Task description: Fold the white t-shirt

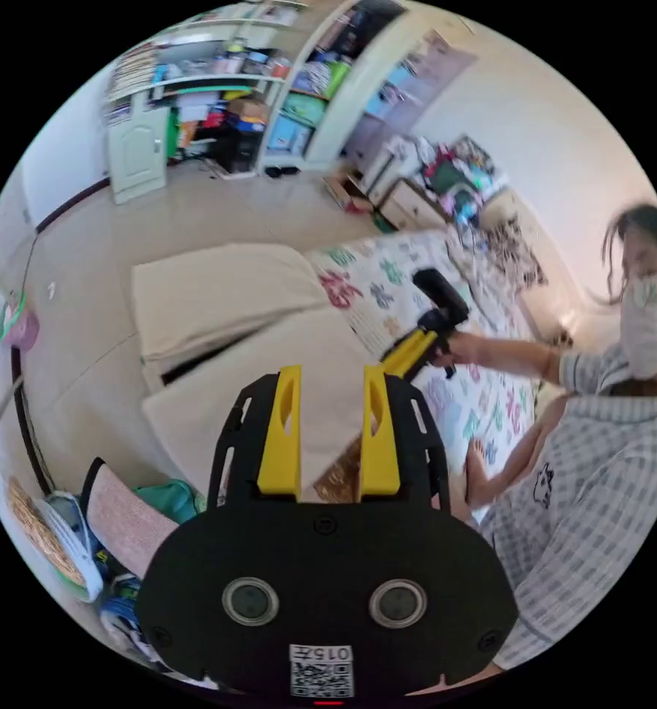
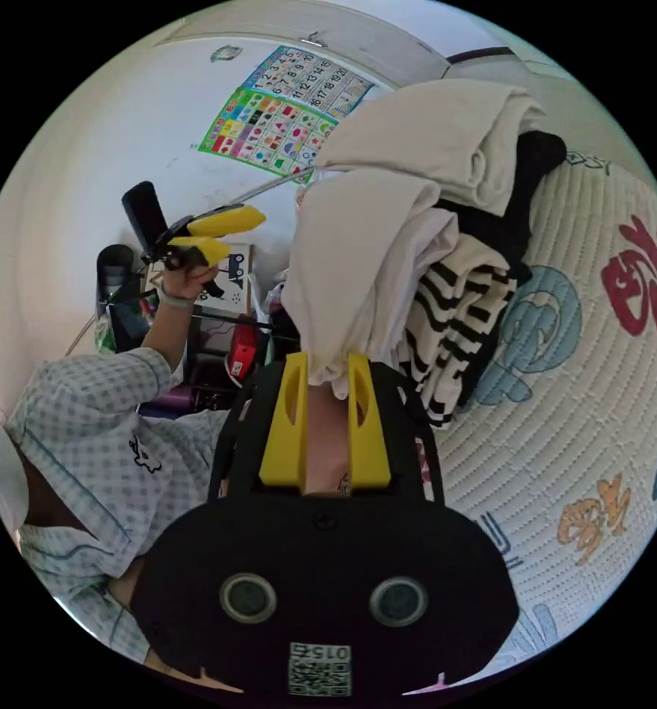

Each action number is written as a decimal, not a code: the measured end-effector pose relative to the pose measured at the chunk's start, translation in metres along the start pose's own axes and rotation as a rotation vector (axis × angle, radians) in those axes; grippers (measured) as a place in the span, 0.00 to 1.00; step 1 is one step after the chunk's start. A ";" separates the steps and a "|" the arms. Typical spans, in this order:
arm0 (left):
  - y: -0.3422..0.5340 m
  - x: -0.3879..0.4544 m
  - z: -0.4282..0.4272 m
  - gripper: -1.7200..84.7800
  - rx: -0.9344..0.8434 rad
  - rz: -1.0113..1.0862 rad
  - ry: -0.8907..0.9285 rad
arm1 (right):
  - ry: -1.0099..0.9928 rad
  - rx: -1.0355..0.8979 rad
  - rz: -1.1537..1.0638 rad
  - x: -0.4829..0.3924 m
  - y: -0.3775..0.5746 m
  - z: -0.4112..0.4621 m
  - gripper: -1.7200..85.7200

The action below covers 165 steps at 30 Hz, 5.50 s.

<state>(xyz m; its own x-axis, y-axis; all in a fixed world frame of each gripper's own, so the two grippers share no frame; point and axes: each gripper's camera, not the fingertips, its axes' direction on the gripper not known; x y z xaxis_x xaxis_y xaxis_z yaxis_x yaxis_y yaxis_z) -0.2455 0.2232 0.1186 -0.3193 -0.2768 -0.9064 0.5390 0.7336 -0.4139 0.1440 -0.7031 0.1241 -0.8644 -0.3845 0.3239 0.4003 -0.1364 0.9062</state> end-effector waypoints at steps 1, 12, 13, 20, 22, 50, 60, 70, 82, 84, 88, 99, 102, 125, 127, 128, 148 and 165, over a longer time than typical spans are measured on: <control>0.005 0.025 0.015 0.17 -0.062 0.058 -0.024 | -0.046 0.029 -0.022 -0.005 -0.001 0.004 0.05; -0.012 0.187 0.001 0.03 0.197 0.473 -0.242 | -0.126 0.547 -0.284 -0.116 0.118 -0.108 0.04; -0.024 0.197 -0.009 0.03 0.247 0.491 -0.102 | -0.119 0.634 -0.314 -0.130 0.147 -0.123 0.05; -0.086 0.234 -0.027 0.03 0.453 0.566 0.538 | 0.356 1.058 -0.191 -0.195 0.347 -0.155 0.11; -0.101 0.225 -0.006 0.03 0.480 0.508 0.662 | 0.512 1.087 -0.074 -0.211 0.401 -0.148 0.12; -0.269 0.131 0.330 0.06 0.175 -0.165 0.648 | 1.000 0.500 0.400 -0.162 0.448 -0.074 0.04; -0.290 0.189 0.394 0.15 -0.108 0.001 0.698 | 0.467 1.261 0.813 -0.241 0.736 -0.022 0.03; -0.336 0.204 0.414 0.17 0.057 -0.098 0.290 | 0.655 1.220 0.865 -0.273 0.809 -0.027 0.19; -0.459 0.177 0.446 0.03 0.055 -0.297 0.661 | 0.657 1.402 0.698 -0.317 0.870 -0.124 0.05; -0.486 0.189 0.427 0.02 0.107 -0.247 0.719 | 0.733 1.472 0.637 -0.349 0.886 -0.152 0.05; -0.519 0.226 0.356 0.02 0.302 -0.032 0.837 | 0.924 1.501 0.442 -0.435 0.905 -0.182 0.04; -0.391 0.222 0.413 0.03 0.038 0.000 0.511 | 0.663 1.267 0.819 -0.381 0.957 -0.053 0.07; -0.347 0.204 0.477 0.06 -0.205 -0.159 0.351 | 0.537 1.089 1.070 -0.337 0.974 -0.010 0.08; -0.446 0.483 0.679 0.03 -0.144 0.622 0.082 | 0.392 1.222 0.583 -0.259 0.916 -0.086 0.12; -0.412 0.487 0.666 0.02 -0.085 0.660 0.124 | 0.461 1.215 0.656 -0.257 0.934 -0.080 0.12; -0.405 0.487 0.664 0.02 -0.083 0.662 0.135 | 0.483 1.212 0.675 -0.256 0.939 -0.080 0.12; -0.115 0.640 0.747 0.13 -0.401 0.789 0.765 | 0.232 1.260 0.943 -0.258 0.985 0.050 0.02; -0.100 0.856 0.832 0.16 -0.414 1.874 0.218 | 0.276 1.247 0.959 -0.292 1.004 0.129 0.02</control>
<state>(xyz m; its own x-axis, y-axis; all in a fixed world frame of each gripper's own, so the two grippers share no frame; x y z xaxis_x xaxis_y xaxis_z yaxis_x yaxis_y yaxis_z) 0.0759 -0.6031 -0.6866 0.2628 0.9626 -0.0657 0.0783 0.0466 0.9958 0.7587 -0.6103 0.9740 -0.3158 -0.0495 0.9475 0.1313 0.9868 0.0953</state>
